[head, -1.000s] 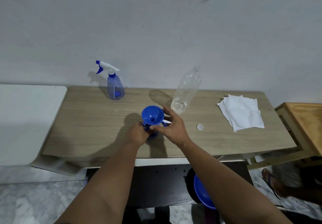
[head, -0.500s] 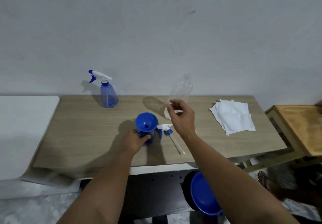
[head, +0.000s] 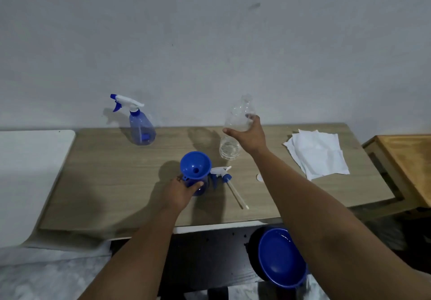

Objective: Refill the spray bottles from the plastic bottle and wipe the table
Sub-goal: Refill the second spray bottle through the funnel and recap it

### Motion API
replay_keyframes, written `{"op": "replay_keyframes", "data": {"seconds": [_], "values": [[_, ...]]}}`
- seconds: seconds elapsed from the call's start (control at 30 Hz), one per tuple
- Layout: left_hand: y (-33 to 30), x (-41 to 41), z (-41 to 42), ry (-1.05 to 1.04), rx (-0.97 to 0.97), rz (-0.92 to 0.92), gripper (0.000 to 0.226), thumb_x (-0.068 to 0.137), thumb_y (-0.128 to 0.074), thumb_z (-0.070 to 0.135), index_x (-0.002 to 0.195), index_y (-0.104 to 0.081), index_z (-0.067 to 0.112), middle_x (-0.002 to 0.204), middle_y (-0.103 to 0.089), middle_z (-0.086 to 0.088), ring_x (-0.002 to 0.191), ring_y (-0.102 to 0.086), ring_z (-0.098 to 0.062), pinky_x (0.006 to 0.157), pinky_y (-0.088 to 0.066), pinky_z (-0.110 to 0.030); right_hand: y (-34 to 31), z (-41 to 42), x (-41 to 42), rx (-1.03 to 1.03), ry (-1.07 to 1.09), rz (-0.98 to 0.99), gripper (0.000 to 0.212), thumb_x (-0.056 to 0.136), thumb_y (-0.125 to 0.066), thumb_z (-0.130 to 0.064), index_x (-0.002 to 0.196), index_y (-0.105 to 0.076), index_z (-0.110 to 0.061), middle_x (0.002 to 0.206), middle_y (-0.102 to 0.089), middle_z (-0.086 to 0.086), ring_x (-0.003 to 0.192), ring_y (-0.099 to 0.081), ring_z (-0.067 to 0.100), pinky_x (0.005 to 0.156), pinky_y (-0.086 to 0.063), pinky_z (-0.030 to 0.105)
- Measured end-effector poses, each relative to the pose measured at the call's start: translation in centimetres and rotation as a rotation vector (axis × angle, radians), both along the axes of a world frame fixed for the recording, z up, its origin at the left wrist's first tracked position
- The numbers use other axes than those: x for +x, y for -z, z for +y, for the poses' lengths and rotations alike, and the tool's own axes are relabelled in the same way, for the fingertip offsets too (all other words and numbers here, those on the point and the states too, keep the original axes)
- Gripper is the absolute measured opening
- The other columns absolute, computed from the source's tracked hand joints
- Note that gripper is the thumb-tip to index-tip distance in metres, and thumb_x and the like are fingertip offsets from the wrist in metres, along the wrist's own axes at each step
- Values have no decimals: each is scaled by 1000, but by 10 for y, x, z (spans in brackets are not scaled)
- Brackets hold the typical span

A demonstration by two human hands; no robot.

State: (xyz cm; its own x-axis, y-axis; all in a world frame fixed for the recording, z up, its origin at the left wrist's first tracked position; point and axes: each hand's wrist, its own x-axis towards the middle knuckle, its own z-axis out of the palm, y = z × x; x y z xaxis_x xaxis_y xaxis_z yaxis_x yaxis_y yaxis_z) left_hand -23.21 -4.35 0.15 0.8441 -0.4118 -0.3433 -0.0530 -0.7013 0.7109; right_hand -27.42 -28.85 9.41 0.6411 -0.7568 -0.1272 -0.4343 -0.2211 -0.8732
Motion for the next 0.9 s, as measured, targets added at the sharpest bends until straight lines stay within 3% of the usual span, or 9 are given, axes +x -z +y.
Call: {"op": "replay_keyframes", "data": {"seconds": [0.17, 0.33, 0.43, 0.53, 0.7, 0.8, 0.9], "values": [[4, 3, 0, 5, 12, -28, 35, 78, -77, 50, 87, -60, 21, 81, -66, -1, 74, -64, -19, 66, -47, -31, 5, 14, -1, -75, 79, -160, 74, 71, -93, -46, 130, -52, -26, 124, -62, -13, 118, -60, 13, 90, -46, 21], [-3, -3, 1, 12, 6, -14, 33, 81, -76, 45, 92, -56, 21, 88, -64, -1, 78, -60, -19, 71, -47, -32, -31, 23, -6, -187, -7, -282, 78, 68, -94, -43, 130, -47, -39, 116, -65, -10, 109, -64, 7, 91, -52, 24], [-4, -9, 3, 24, -8, -20, 33, 82, -76, 44, 95, -61, 18, 88, -67, -1, 75, -59, -16, 69, -45, -30, -54, 26, -8, -234, -132, -305, 75, 67, -94, -37, 127, -48, -34, 118, -62, -9, 105, -66, 10, 91, -57, 31], [-10, -14, 8, 41, -32, -4, 31, 79, -79, 41, 91, -59, 21, 81, -65, 4, 69, -57, -11, 61, -40, -25, -69, 29, -13, -237, -313, -209, 83, 68, -95, -37, 135, -47, -33, 117, -65, -8, 97, -69, 13, 84, -60, 33], [-10, -16, 16, -8, -49, 43, 33, 78, -81, 38, 94, -61, 17, 81, -63, 3, 80, -63, -20, 68, -42, -29, -74, 38, -26, -224, -569, 23, 88, 69, -97, -32, 140, -45, -33, 106, -71, 3, 93, -70, 11, 84, -56, 28], [-8, -14, 15, -21, -25, 55, 42, 75, -81, 43, 100, -63, 14, 89, -66, -1, 84, -65, -22, 72, -49, -33, -68, 45, -32, -228, -679, 190, 88, 68, -97, -30, 138, -45, -29, 104, -70, 5, 95, -70, 14, 88, -57, 33], [-7, -13, 14, -19, 11, 58, 47, 76, -80, 44, 106, -61, 12, 93, -64, -1, 84, -62, -21, 70, -43, -29, -64, 49, -35, -234, -747, 358, 86, 68, -96, -27, 137, -44, -25, 101, -71, 6, 99, -70, 24, 91, -57, 38]]}}
